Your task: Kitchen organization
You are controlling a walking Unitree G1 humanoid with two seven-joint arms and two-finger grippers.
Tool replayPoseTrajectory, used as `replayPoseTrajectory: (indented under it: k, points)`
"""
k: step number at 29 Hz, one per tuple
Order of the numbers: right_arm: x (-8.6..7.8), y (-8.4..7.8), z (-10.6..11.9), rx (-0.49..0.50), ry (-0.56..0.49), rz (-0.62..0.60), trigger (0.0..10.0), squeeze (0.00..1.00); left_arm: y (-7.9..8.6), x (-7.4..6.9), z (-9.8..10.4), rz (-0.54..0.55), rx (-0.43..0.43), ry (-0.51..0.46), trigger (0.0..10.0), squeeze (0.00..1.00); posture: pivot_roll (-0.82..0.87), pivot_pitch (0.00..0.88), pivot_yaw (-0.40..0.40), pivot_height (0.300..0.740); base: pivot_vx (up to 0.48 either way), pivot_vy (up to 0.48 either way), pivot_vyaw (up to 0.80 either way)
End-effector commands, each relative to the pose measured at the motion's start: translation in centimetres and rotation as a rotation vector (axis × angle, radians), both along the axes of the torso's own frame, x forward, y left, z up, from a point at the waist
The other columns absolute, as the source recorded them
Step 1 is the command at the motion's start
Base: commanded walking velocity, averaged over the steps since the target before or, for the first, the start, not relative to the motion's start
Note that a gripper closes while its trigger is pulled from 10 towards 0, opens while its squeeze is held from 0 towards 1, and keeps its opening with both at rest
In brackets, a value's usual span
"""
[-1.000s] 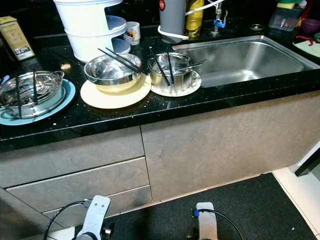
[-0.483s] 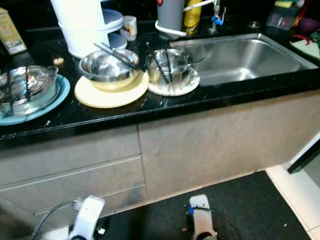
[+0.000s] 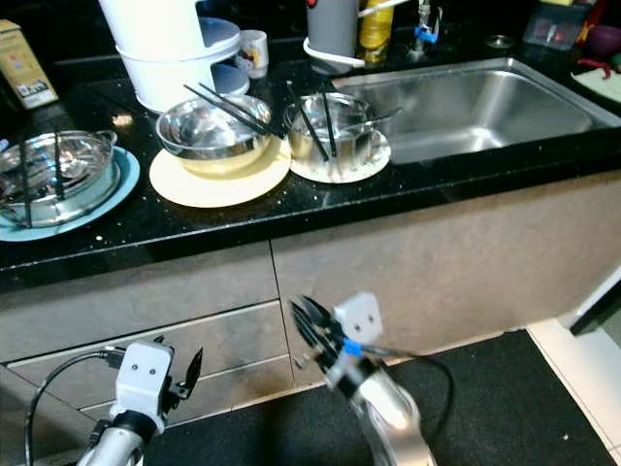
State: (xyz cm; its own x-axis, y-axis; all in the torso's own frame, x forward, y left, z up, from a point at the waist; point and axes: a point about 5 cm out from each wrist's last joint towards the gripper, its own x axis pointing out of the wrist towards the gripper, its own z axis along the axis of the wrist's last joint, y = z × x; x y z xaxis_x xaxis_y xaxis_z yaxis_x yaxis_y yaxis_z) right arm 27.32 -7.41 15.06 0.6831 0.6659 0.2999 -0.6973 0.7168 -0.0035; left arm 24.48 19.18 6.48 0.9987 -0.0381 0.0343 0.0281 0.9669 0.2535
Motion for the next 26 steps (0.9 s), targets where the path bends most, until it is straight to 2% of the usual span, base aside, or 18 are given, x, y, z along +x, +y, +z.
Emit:
replayPoseTrajectory:
  k: [1, 2, 3, 4, 6, 8, 9, 13, 14, 16, 17, 18, 22, 26]
  points:
    - [0.5, 0.2, 1.9, 0.007, -0.049, 0.007, 10.0, 0.00, 0.4, 0.0, 0.4, 0.030, 0.003, 0.010, 10.0, 0.00, -0.07, 0.206, 0.021, 0.740, 0.000, 0.000, 0.00]
    - [0.5, 0.2, 1.9, 0.007, -0.049, 0.007, 10.0, 0.00, 0.4, 0.0, 0.4, 0.030, 0.003, 0.010, 10.0, 0.00, -0.07, 0.206, 0.021, 0.740, 0.000, 0.000, 0.00]
    - [1.9, 0.1, 3.9, -0.006, -0.122, -0.068, 10.0, 0.00, 0.1, 0.4, 0.9, 0.045, -0.048, 0.011, 10.0, 0.00, -0.07, 0.206, 0.021, 0.740, 0.000, 0.000, 0.00]
    - [2.4, 0.0, 4.5, -0.017, -0.143, -0.108, 10.0, 0.00, -0.1, 0.5, 1.0, 0.045, -0.069, 0.019, 10.0, 0.00, -0.07, 0.206, 0.021, 0.740, 0.000, 0.000, 0.00]
    - [2.7, -0.1, 4.8, -0.024, -0.154, -0.132, 10.0, 0.00, -0.3, 0.6, 1.0, 0.043, -0.080, 0.024, 10.0, 0.00, -0.07, 0.206, 0.021, 0.740, 0.000, 0.000, 0.00]
    - [4.2, 0.2, 5.8, -0.158, -0.200, -0.206, 10.0, 0.00, -1.2, 1.0, 1.9, 0.003, -0.105, 0.006, 10.0, 0.00, -0.07, 0.211, 0.032, 0.740, 0.000, 0.000, 0.00]
    - [4.2, 0.2, 5.8, -0.158, -0.200, -0.206, 10.0, 0.00, -1.2, 1.0, 1.9, 0.003, -0.105, 0.006, 10.0, 0.00, -0.07, 0.211, 0.032, 0.740, 0.000, 0.000, 0.00]
    - [6.1, 1.1, 6.9, -0.210, -0.215, -0.200, 10.0, 0.00, -2.3, 1.6, 3.1, -0.047, -0.161, -0.016, 10.0, 0.00, -0.05, 0.214, 0.023, 0.740, 0.000, 0.000, 0.00]
    - [6.4, 1.3, 7.1, -0.222, -0.210, -0.196, 10.0, 0.12, -2.6, 1.7, 3.3, -0.067, -0.180, -0.011, 10.0, 0.00, -0.05, 0.214, 0.023, 0.740, 0.000, 0.000, 0.00]
    - [6.7, 1.7, 7.5, -0.245, -0.218, -0.179, 10.0, 0.12, -3.0, 1.6, 3.7, -0.100, -0.181, -0.017, 10.0, 0.00, -0.05, 0.214, 0.023, 0.740, 0.000, 0.000, 0.00]
    - [7.0, 2.0, 7.9, -0.246, -0.217, -0.167, 10.0, 0.89, -3.4, 1.5, 4.2, -0.134, -0.180, -0.024, 10.0, 0.00, -0.05, 0.214, 0.023, 0.740, 0.000, 0.000, 0.00]
    - [7.5, 2.6, 8.8, -0.210, -0.204, -0.138, 10.0, 1.00, -3.9, 1.4, 4.9, -0.162, -0.170, -0.041, 10.0, 0.00, -0.05, 0.216, 0.022, 0.740, 0.000, 0.000, 0.00]
    - [7.8, 2.9, 9.5, -0.172, -0.193, -0.137, 10.0, 1.00, -3.9, 1.6, 5.4, -0.154, -0.187, -0.052, 10.0, 0.00, -0.05, 0.216, 0.022, 0.740, 0.000, 0.000, 0.00]
    - [9.1, 4.4, 12.0, -0.132, -0.217, -0.130, 10.0, 1.00, -3.4, 2.1, 6.2, -0.114, -0.202, -0.063, 10.0, 0.00, -0.06, 0.214, 0.029, 0.740, 0.000, 0.000, 0.00]
